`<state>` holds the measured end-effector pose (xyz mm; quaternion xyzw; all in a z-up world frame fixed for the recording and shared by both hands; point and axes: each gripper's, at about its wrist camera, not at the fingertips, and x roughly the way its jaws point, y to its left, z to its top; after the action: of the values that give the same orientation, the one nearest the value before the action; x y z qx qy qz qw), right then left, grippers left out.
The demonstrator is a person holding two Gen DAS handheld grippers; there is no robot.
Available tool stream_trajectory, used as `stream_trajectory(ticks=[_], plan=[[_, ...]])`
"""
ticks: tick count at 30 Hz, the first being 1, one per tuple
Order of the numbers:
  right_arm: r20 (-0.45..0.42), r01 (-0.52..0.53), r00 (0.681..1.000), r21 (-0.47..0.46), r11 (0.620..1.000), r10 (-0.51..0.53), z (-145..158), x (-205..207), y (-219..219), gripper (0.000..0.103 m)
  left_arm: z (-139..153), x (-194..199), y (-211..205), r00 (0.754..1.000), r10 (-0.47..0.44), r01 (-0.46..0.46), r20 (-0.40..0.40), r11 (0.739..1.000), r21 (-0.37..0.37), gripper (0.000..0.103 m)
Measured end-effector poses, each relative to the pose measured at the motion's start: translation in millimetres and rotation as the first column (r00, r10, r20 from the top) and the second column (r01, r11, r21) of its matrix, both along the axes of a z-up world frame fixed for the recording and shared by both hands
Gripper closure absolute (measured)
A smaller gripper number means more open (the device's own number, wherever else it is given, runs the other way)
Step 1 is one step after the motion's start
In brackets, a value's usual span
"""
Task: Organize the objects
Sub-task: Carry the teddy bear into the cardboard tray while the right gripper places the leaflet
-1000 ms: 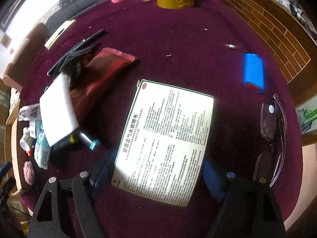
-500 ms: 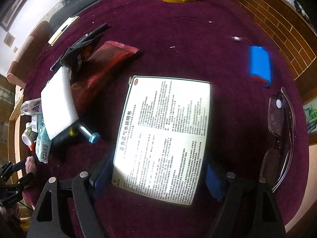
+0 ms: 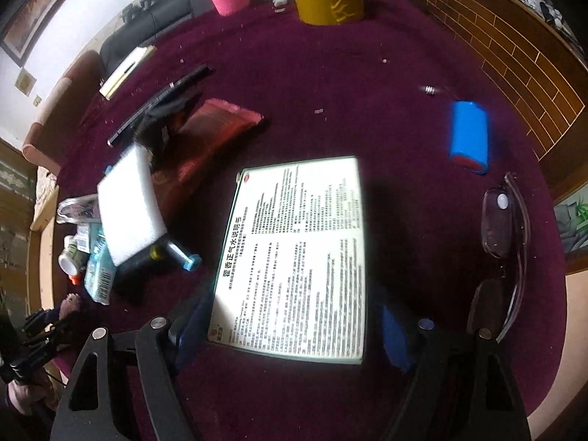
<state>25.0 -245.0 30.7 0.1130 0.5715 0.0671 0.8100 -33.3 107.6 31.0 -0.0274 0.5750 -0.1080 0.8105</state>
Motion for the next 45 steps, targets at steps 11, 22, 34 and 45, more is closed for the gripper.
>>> stream_trajectory(ticks=[11, 22, 34, 45], plan=[[-0.035, -0.082, 0.996, -0.007, 0.997, 0.082, 4.7, -5.9, 16.0, 0.02, 26.5, -9.3, -2.1, 0.997, 0.034, -0.028, 0.064, 0.995, -0.091, 0.06], [-0.052, -0.128, 0.991, -0.042, 0.991, 0.125, 4.0, -12.8, 24.7, 0.023, 41.2, -21.0, 13.7, 0.993, 0.064, -0.053, 0.099, 0.992, -0.114, 0.06], [0.077, -0.267, 0.964, 0.227, 0.937, 0.256, 91.0, -12.9, 85.9, 0.023, 82.5, -28.7, 67.2, 0.964, 0.185, -0.155, 0.19, 0.974, -0.164, 0.06], [0.111, -0.538, 0.842, 0.219, 0.814, 0.527, 106.4, 5.8, 264.6, 0.023, 82.4, -33.8, 151.7, 0.922, 0.331, -0.31, 0.202, 0.942, -0.133, 0.06]])
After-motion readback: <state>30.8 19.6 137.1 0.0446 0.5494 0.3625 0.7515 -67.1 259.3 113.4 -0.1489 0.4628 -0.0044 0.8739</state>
